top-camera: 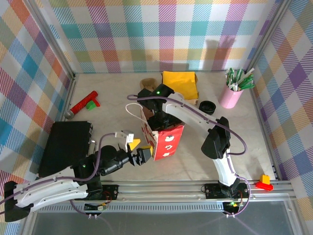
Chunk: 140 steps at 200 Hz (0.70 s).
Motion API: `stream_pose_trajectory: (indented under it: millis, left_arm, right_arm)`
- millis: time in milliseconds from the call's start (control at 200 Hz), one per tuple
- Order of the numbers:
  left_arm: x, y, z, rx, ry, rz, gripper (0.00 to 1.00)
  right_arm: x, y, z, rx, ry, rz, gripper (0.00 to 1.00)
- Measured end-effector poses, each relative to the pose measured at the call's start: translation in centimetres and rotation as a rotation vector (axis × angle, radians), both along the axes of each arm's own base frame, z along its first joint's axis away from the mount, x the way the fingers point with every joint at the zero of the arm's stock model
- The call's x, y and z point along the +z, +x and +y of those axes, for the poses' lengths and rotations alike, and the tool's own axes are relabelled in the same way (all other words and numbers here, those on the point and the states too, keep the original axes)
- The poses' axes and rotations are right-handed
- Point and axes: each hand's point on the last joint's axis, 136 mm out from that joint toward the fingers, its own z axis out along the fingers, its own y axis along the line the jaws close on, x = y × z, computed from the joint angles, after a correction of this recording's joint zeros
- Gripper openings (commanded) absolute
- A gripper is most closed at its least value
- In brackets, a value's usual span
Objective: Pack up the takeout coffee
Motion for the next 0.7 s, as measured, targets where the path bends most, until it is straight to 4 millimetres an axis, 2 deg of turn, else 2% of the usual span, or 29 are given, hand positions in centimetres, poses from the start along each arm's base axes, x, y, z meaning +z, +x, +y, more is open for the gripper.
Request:
stream_pose_trajectory:
  millis: [135, 215, 300, 400, 505, 600, 700]
  left_arm:
    - [3.7, 0.8, 0.4, 0.058, -0.038, 0.058, 0.9]
    - [5.0, 1.9, 0.6, 0.111, -0.049, 0.103, 0.9]
    - [5.6, 3.4, 0.9, 0.172, -0.055, 0.154, 0.88]
    - [5.3, 5.2, 1.0, 0.228, -0.056, 0.221, 0.84]
    - [3.4, 6.7, 0.4, 0.261, -0.035, 0.301, 0.8]
    - [1.8, 7.2, -0.1, 0.269, -0.014, 0.357, 0.75]
    - [1.6, 7.2, -0.1, 0.273, -0.019, 0.379, 0.73]
  right_arm:
    - [0.0, 0.0, 0.0, 0.0, 0.0, 0.0, 0.99]
    - [0.0, 0.0, 0.0, 0.0, 0.0, 0.0, 0.99]
    - [0.0, 0.0, 0.0, -0.001, 0.0, 0.0, 0.99]
    - [0.0, 0.0, 0.0, -0.002, 0.001, 0.0, 0.99]
    - [-0.1, 0.0, 0.0, -0.004, 0.001, -0.001, 0.99]
    - [-0.2, 0.1, 0.1, -0.004, 0.002, -0.002, 0.99]
    - [-0.2, 0.1, 0.1, -0.005, 0.001, -0.001, 0.99]
